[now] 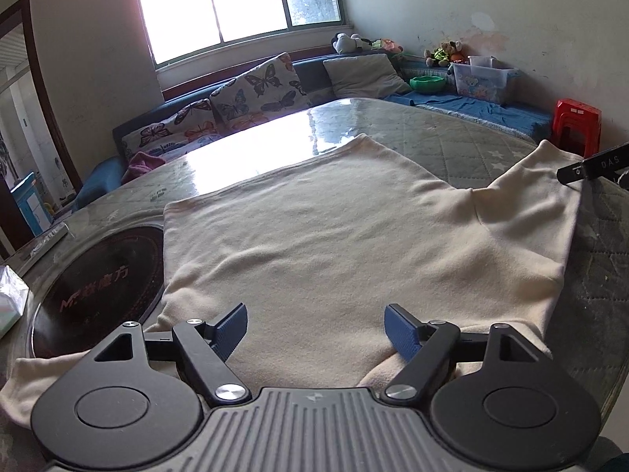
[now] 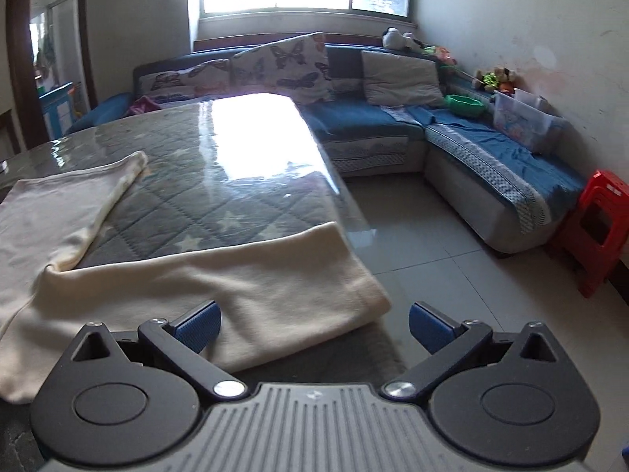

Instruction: Fold clothes

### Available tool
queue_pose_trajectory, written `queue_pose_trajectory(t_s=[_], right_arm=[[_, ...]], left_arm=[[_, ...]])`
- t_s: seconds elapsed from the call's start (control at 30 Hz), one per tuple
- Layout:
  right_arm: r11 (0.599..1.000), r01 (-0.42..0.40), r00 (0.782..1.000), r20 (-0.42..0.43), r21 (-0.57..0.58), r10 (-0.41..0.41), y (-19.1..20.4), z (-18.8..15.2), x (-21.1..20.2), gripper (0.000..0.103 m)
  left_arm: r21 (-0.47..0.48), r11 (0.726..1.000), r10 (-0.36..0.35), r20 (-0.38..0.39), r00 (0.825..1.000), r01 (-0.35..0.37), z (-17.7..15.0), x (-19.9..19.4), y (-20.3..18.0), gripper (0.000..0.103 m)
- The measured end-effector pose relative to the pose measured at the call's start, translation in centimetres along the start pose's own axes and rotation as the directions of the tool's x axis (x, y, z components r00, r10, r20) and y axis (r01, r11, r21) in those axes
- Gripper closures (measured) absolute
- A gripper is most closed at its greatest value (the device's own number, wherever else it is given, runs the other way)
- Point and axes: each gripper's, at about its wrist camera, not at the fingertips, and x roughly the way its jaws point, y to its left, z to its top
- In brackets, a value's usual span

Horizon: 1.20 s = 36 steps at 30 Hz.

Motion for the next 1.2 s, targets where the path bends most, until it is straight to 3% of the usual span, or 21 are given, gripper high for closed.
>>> queue_pose_trajectory(t_s=[0.23, 0.43, 0.5, 0.57, 0.77, 0.9, 1.2], right_arm=[[1.0, -0.022, 1.0, 0.007, 0.022, 0.022, -0.7, 0.0, -0.2, 0.029], [0.995, -0.011, 1.0, 0.016, 0.095, 0.009, -1.8, 0.3, -0.4, 0.056], [0.994, -0.004, 1.0, 0.02, 0.107, 0.002, -2.2, 0.3, -0.5, 0.07], [0.991, 0.003, 1.0, 0.025, 0.135, -0.006, -2.8, 0.2, -0.6, 0.076], [0.986, -0.014, 0.999, 0.034, 0.164, 0.009, -3.6, -0.1, -0.7, 0.074], [0.984, -0.05, 0.997, 0.069, 0.17, 0.038, -3.7, -0.1, -1.0, 0.094], [0.983, -0.038, 0.989, 0.146, 0.181, 0.012, -4.8, 0.1, -3.5, 0.097]], left_arm=[[-0.02, 0.999, -0.027, 0.031, 0.999, 0.028, 1.4, -0.3, -0.2, 0.024], [-0.025, 0.997, -0.067, 0.034, 0.997, 0.068, 2.4, 0.3, -1.2, 0.024], [-0.027, 0.996, -0.08, 0.035, 0.996, 0.081, 2.7, 0.4, -1.6, 0.024], [-0.028, 0.995, -0.094, 0.036, 0.995, 0.095, 3.0, 0.6, -1.9, 0.024], [-0.004, 0.99, -0.141, 0.042, 0.989, 0.141, 4.4, 1.6, -3.6, 0.024], [0.006, 0.986, -0.167, 0.028, 0.986, 0.167, 5.1, 2.6, -4.8, 0.024], [0.017, 0.985, -0.173, 0.013, 0.985, 0.173, 7.5, 6.2, -7.2, 0.025]])
